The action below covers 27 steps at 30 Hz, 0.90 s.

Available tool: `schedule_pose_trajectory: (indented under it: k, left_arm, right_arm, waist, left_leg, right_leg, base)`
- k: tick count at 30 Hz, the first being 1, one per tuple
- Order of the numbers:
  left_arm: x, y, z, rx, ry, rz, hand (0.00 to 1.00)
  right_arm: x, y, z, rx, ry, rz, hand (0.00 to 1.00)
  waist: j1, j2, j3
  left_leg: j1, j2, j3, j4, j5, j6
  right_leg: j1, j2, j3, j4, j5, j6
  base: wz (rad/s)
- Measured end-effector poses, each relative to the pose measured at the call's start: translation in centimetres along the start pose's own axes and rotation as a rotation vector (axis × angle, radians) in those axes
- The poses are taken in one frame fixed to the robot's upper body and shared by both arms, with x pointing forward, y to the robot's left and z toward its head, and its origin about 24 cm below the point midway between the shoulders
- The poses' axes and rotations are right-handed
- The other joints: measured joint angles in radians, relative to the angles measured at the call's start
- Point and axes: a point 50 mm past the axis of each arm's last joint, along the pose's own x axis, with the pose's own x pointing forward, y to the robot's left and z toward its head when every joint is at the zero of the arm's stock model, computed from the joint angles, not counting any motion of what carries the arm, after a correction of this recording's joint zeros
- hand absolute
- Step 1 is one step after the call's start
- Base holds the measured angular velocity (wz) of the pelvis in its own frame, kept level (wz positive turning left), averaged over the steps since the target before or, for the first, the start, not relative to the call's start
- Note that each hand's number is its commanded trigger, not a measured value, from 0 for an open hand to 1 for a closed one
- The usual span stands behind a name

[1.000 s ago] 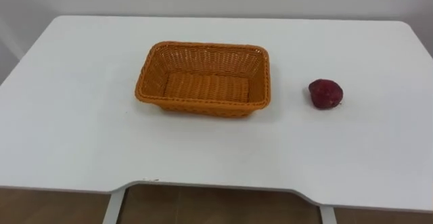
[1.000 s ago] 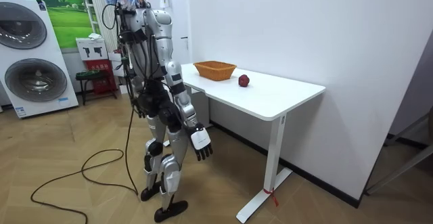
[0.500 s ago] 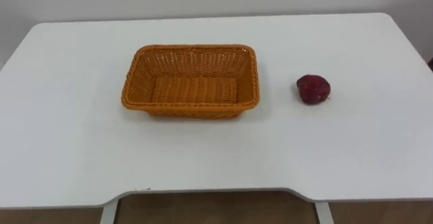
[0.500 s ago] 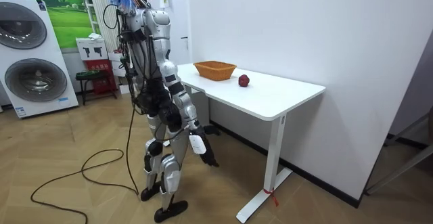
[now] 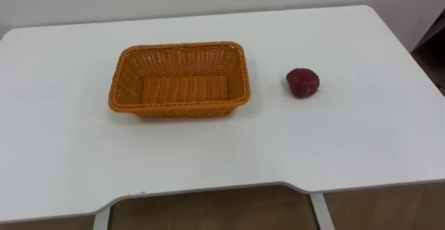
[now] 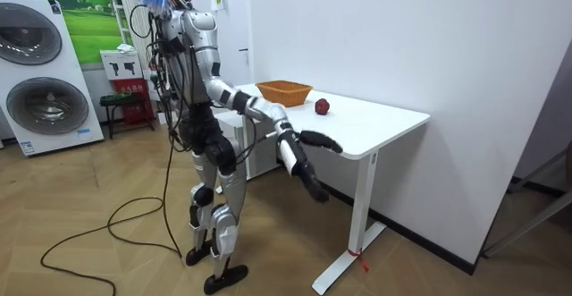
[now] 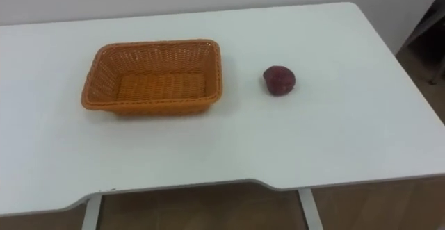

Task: Pick and place apple

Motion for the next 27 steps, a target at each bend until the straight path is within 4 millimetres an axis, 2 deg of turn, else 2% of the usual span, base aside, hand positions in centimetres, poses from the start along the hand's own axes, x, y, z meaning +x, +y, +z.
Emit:
schedule_pose_trajectory:
  k: [3, 4, 6, 9, 11, 15, 22, 27]
  left_arm:
    - [-0.1, -0.6, 0.0, 0.055, -0.006, -0.019, 0.0]
    - [-0.1, -0.9, 0.1, 0.072, -0.011, -0.03, 0.0]
    - [-0.1, -1.4, 0.4, 0.106, -0.022, -0.049, 0.0]
    - [-0.1, -1.9, 0.5, 0.128, -0.026, -0.074, 0.0]
    - [-0.2, -2.1, 0.5, 0.145, -0.028, -0.084, 0.0]
    - [-0.2, -2.4, 0.4, 0.164, -0.029, -0.097, 0.0]
    - [-0.1, -2.4, 1.2, 0.16, -0.052, -0.145, 0.0]
    - [-0.1, -2.6, 2.2, 0.16, -0.087, -0.185, 0.0]
  right_arm:
    - [-2.3, 2.4, 2.8, -0.002, -0.211, 0.112, 0.0]
    - [-3.4, 3.2, 3.7, 0.013, -0.269, 0.167, 0.0]
    - [-5.3, 4.5, 4.5, 0.015, -0.353, 0.264, 0.0]
    - [-8.0, 6.1, 5.0, -0.009, -0.46, 0.44, 0.0]
    - [-9.1, 6.7, 4.7, -0.03, -0.476, 0.531, 0.0]
    - [-11.1, 7.8, 2.8, -0.113, -0.442, 0.74, 0.0]
    - [-12.6, 8.4, -1.8, -0.333, -0.323, 1.029, 0.0]
    - [-12.9, 8.4, -3.7, -0.433, -0.26, 1.138, 0.0]
  waist:
    - [0.013, -0.004, 0.0028]
    - [0.023, -0.003, 0.0015]
    - [0.038, -0.002, 0.0001]
    - [0.059, -0.001, 0.0028]
    - [0.076, 0.002, 0.0049]
    - [0.102, 0.01, 0.0069]
    - [0.127, 0.003, 0.0109]
    - [0.136, -0.005, 0.0102]
  left_leg:
    - [-0.009, -0.001, -0.003, -0.001, 0.001, 0.001]
    - [-0.008, -0.001, -0.003, 0.0, 0.001, 0.001]
    - [-0.007, 0.0, 0.0, -0.001, 0.001, 0.001]
    - [-0.005, 0.001, 0.0, -0.001, 0.001, 0.001]
    - [-0.003, 0.0, -0.007, -0.002, 0.001, 0.001]
    - [0.003, 0.0, -0.009, -0.016, 0.006, 0.003]
    - [-0.008, 0.004, -0.016, -0.017, 0.01, 0.003]
    - [-0.013, -0.001, -0.036, -0.017, 0.011, 0.005]
  right_leg:
    - [-0.009, -0.001, -0.002, 0.0, 0.002, 0.001]
    - [-0.009, -0.001, -0.003, -0.001, 0.003, 0.0]
    - [-0.009, -0.001, 0.001, -0.001, 0.004, 0.0]
    - [-0.009, 0.0, 0.002, -0.003, 0.005, 0.0]
    - [-0.006, 0.0, 0.003, -0.007, 0.008, 0.0]
    - [-0.001, 0.0, 0.001, -0.019, 0.012, 0.001]
    - [-0.006, -0.005, -0.019, -0.02, 0.013, 0.001]
    - [-0.004, -0.008, -0.027, -0.02, 0.013, 0.001]
  base:
    - [0.0]
    - [-0.03]
    - [-0.02]
    - [0.01]
    - [0.02]
    - [0.0]
    - [0.04]
    - [0.11]
